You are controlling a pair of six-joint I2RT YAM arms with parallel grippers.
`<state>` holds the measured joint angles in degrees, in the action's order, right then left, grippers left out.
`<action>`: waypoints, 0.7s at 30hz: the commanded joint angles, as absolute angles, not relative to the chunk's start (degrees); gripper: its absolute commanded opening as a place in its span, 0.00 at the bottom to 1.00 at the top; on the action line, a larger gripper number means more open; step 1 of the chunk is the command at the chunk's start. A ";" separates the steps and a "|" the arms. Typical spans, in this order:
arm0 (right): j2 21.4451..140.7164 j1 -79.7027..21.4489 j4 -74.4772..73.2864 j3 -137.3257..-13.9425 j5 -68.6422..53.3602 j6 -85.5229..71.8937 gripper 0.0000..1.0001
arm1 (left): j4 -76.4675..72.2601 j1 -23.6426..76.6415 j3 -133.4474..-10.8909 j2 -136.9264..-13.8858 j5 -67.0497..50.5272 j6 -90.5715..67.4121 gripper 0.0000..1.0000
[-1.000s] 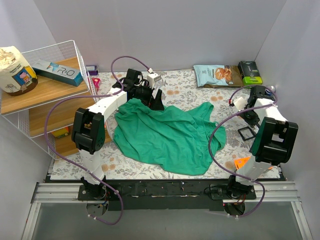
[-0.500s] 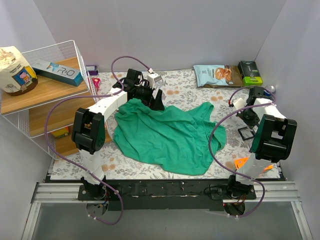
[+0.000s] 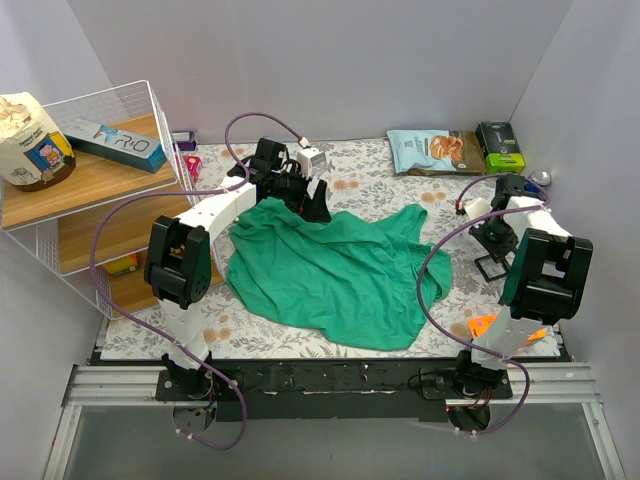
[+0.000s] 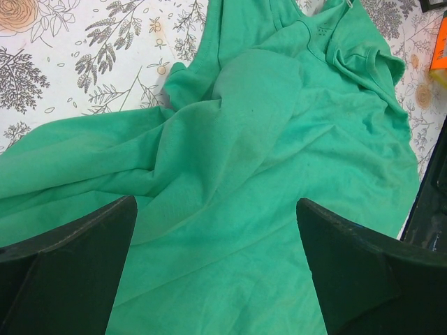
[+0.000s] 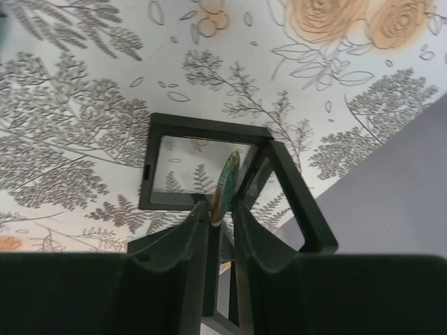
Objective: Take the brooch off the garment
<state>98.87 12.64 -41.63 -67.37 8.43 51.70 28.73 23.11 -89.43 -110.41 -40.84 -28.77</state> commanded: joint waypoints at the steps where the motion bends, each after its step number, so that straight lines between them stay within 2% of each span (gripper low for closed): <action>1: 97.74 12.22 -48.67 -71.80 3.79 49.14 0.35 | 28.83 23.47 -90.88 -109.16 -40.52 -28.30 0.98; 4: 96.51 12.13 -52.46 -74.96 0.63 47.64 0.45 | 28.92 23.38 -90.70 -108.90 -40.43 -28.04 0.98; 9: 95.10 11.69 -56.95 -78.47 -2.81 45.53 0.47 | 29.09 23.47 -90.53 -108.90 -40.78 -27.95 0.98; 12: 95.89 11.25 -59.58 -84.45 -8.24 43.25 0.50 | 29.09 23.64 -90.70 -108.98 -40.96 -28.12 0.98; 15: 97.73 10.02 -63.00 -93.40 -21.29 41.57 0.56 | 29.18 23.64 -91.05 -108.98 -40.87 -28.39 0.98; 16: 98.00 9.58 -63.19 -95.86 -24.14 41.57 0.71 | 29.61 23.64 -91.66 -108.98 -40.61 -28.21 0.98; 18: 98.43 7.13 -62.15 -101.56 -27.93 39.38 0.87 | 30.41 23.56 -92.46 -108.90 -39.91 -27.43 0.98; 19: 99.22 5.90 -60.40 -103.43 -28.12 38.59 0.92 | 31.02 23.55 -93.59 -108.90 -39.29 -26.46 0.98; 21: 100.63 2.03 -58.63 -109.56 -28.65 35.53 0.95 | 31.73 23.64 -94.91 -108.81 -37.89 -25.14 0.98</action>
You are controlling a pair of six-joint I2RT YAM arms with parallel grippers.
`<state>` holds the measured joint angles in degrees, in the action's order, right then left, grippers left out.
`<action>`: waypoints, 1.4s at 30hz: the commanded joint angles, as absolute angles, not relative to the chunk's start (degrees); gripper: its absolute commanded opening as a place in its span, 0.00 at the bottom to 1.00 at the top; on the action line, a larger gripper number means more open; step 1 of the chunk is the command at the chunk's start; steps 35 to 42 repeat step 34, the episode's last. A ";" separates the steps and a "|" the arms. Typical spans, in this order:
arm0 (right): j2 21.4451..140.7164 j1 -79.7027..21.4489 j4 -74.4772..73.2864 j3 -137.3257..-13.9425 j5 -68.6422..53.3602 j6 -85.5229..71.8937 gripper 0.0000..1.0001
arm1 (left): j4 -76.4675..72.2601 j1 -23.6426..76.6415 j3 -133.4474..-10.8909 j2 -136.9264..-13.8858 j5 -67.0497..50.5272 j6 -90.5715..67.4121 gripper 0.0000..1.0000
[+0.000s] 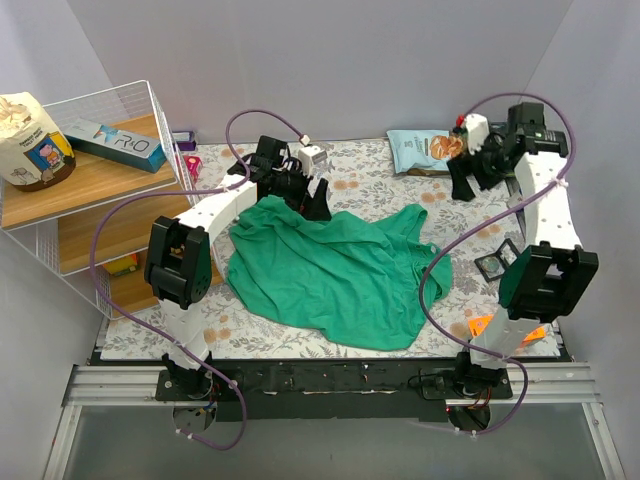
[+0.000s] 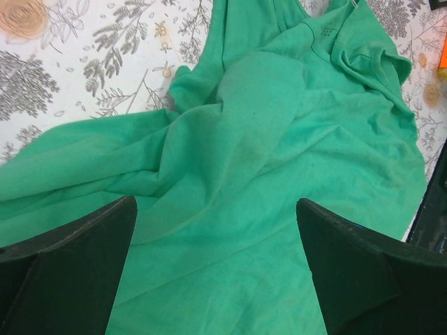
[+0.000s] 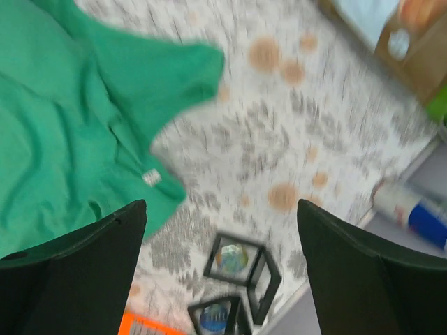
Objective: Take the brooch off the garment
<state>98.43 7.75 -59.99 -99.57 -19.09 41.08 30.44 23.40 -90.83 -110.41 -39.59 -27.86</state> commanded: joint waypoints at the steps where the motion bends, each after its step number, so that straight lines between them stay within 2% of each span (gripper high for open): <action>1: 101.77 0.72 -55.32 -111.08 -28.22 33.33 0.96 | 31.82 23.56 -96.14 -108.63 -37.18 -24.79 0.98; 5: 102.92 -8.93 -38.91 -113.90 -13.93 16.12 0.98 | 30.85 23.38 -100.88 -108.81 -31.58 -26.88 0.98; 6: 103.35 -10.44 -37.20 -114.78 -6.06 12.69 0.98 | 30.59 23.29 -101.77 -108.90 -30.60 -27.68 0.98; 7: 105.01 -11.94 -36.22 -118.00 -3.19 9.26 0.98 | 29.98 23.12 -103.00 -108.98 -29.63 -28.29 0.98; 10: 107.31 -16.86 -34.28 -121.72 3.06 8.18 0.98 | 29.71 22.85 -105.90 -109.07 -27.52 -28.83 0.98; 15: 107.75 -22.32 -31.91 -119.54 7.28 7.29 0.98 | 30.94 22.85 -104.51 -109.25 -25.06 -28.56 0.98; 18: 107.32 -25.57 -30.50 -117.25 12.10 10.19 0.99 | 31.73 22.94 -104.85 -109.69 -22.77 -33.91 0.98; 23: 107.05 -28.73 -30.06 -116.10 14.50 13.71 0.99 | 29.98 22.85 -103.28 -108.55 -19.52 -40.69 0.98; 32: 107.40 -30.06 -30.32 -116.98 14.24 15.55 0.99 | 28.56 23.64 -101.95 -108.11 -14.51 -39.47 0.98; 42: 107.40 -30.06 -30.32 -117.24 14.76 16.08 0.99 | 28.48 23.91 -102.04 -108.10 -14.33 -39.03 0.98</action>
